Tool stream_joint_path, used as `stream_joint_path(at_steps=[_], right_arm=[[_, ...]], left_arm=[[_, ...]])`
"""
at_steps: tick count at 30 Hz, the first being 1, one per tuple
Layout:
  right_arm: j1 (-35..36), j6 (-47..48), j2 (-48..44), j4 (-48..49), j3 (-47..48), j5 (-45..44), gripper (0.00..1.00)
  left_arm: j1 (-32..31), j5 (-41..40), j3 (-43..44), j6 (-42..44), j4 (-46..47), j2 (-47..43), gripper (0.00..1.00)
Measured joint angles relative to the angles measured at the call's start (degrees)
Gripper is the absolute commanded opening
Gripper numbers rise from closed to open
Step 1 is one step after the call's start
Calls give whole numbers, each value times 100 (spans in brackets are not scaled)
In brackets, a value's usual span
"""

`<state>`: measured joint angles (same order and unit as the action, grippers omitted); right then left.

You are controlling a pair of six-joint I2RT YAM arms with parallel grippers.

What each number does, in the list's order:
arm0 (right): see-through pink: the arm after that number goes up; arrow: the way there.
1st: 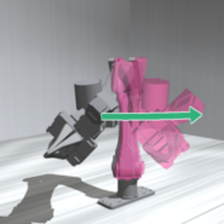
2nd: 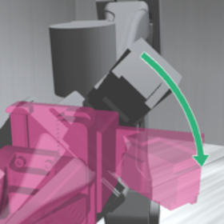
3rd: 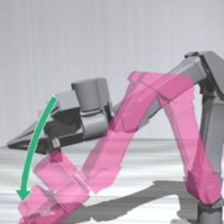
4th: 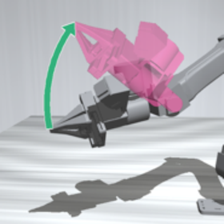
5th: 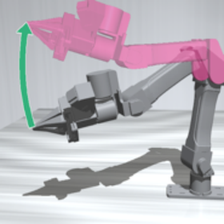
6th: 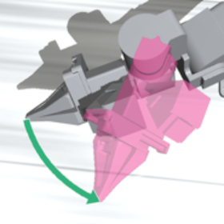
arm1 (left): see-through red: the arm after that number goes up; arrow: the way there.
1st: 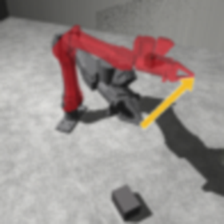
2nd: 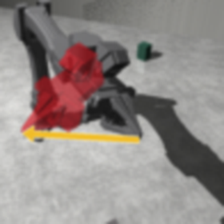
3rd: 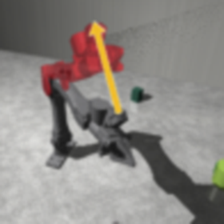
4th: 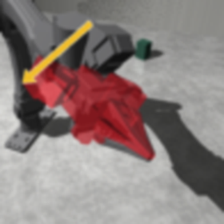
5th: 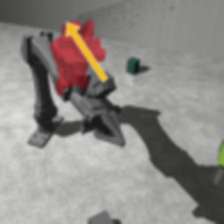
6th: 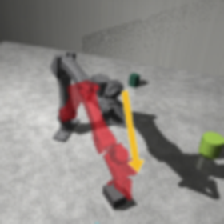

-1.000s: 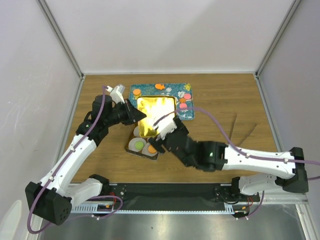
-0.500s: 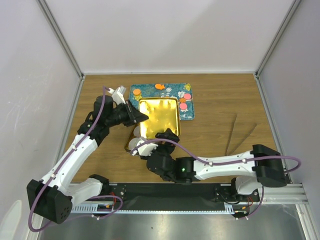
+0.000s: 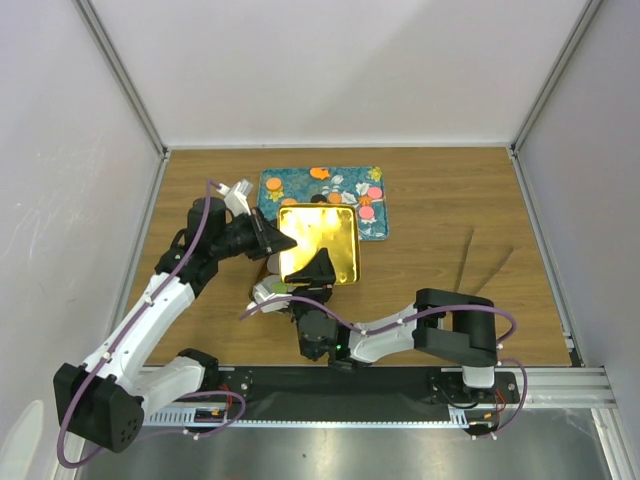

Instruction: Pack the cookies

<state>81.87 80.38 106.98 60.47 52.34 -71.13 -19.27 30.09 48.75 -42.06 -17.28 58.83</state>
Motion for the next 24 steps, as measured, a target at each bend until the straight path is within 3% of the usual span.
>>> stream_joint_path(at_steps=[7, 10, 11, 15, 17, 18, 19, 21, 22, 24], right_arm=[[-42, 1261, 133, 988, 0, -20, 62], [-76, 1473, 127, 1130, 0, -17, 48], [-85, 1519, 118, 1150, 0, -20, 39], [-98, 1602, 72, 1169, -4, -17, 16], [-98, 1574, -9, 1180, -4, -15, 5], [-98, 1572, -103, 1185, -4, -17, 5], [-96, 1550, -157, 1178, -4, -15, 3], [-90, 1475, -299, 1176, -4, -22, 1], [-74, 1419, -391, 1126, -4, -17, 1], [-44, 1132, -610, 828, -4, -39, 0]], left_arm=[[31, 42, -28, -2, 0, -33, 4], [61, 70, -28, -9, 2, -68, 11], [76, 83, -33, -15, 4, -76, 13], [160, 223, -33, -170, 133, -114, 34], [192, 240, -33, -144, 170, -151, 57], [221, 267, -33, -175, 190, -166, 57], [229, 271, -33, -155, 223, -181, 67], [245, 280, -33, -166, 232, -212, 73], [251, 282, -33, -188, 269, -227, 84], [256, 278, -15, -192, 326, -264, 94]])
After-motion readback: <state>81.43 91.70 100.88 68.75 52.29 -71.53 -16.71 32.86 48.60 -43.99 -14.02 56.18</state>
